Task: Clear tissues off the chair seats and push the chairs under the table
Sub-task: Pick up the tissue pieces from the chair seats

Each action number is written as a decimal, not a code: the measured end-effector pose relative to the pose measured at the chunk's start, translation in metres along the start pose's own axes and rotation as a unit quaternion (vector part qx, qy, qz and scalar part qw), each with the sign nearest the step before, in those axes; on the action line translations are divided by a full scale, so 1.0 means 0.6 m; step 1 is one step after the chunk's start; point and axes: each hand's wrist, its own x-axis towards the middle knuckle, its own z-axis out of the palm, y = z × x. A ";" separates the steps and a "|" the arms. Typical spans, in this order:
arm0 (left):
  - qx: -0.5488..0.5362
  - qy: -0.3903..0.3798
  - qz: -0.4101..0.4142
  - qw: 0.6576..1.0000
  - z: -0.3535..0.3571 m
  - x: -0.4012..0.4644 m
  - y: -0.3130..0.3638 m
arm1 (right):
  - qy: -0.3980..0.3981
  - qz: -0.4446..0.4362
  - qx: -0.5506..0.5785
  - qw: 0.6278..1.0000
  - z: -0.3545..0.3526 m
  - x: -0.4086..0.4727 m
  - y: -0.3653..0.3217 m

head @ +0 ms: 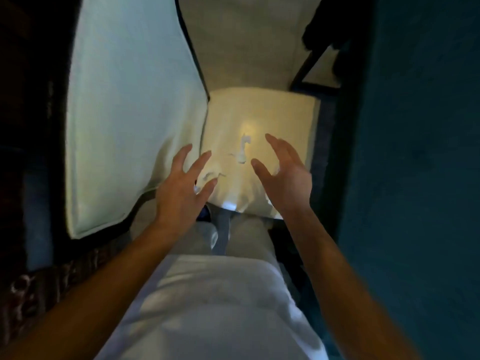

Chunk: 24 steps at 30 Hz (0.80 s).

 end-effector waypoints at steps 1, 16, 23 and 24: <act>0.005 -0.006 -0.025 1.000 0.017 0.006 0.000 | -0.011 -0.008 -0.008 1.000 0.015 0.013 0.017; 0.089 -0.119 -0.149 0.978 0.283 0.148 -0.041 | -0.122 0.069 -0.021 0.990 0.219 0.200 0.195; 0.108 -0.154 -0.216 0.958 0.370 0.195 -0.115 | -0.116 0.026 -0.049 0.992 0.318 0.238 0.204; 0.111 -0.150 -0.219 0.958 0.383 0.194 -0.127 | -0.122 0.017 -0.059 0.991 0.336 0.240 0.207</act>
